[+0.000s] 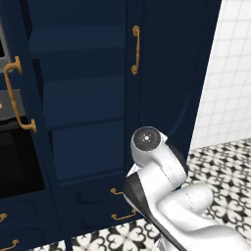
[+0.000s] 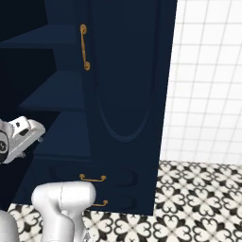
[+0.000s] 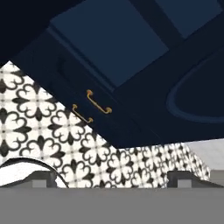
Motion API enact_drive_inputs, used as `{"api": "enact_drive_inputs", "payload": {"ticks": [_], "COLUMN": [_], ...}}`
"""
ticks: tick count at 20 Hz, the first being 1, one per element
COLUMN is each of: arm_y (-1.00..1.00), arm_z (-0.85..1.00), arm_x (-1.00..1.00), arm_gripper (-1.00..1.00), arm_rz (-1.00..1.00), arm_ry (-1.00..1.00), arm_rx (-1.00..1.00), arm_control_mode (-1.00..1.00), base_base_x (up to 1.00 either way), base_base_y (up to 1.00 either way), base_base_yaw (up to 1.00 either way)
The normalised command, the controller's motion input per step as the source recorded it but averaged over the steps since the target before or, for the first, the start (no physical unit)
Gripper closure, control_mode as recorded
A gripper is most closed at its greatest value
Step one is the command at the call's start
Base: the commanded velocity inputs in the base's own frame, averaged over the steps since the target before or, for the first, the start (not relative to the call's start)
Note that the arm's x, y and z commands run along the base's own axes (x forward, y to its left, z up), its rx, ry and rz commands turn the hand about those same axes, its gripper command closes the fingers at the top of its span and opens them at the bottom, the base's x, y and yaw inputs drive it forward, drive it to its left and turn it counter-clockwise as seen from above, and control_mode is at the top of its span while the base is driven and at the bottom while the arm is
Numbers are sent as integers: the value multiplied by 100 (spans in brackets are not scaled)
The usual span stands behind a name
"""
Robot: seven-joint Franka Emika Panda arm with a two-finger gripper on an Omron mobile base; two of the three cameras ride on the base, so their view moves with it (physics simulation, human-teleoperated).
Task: Pick the kettle from the counter and place it on the tray. Then pick the mug from the cabinet and place it on the tray. Then close the cabinet doors.
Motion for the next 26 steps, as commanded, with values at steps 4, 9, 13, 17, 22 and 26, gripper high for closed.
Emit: {"api": "enact_drive_inputs", "payload": {"ticks": [4,9,13,17,22,26], "arm_y": [0,3,0,4,18,45], "arm_z": [1,2,1,0,0,0], "arm_x": [-63,-58,-63,-51,-31,-7], "arm_gripper": [-100,-100,-100,-100,-100,-100], "arm_rz": [42,42,44,39,36,45], "arm_ry": [9,8,4,11,12,4], "arm_rx": [-17,-17,-19,-17,-12,-11], "arm_control_mode": [-100,-100,-100,-100,-100,-100], "base_base_x": [0,0,0,0,0,0], "base_base_y": [0,0,0,0,0,0], "base_base_yaw": [0,0,0,0,0,0]}}
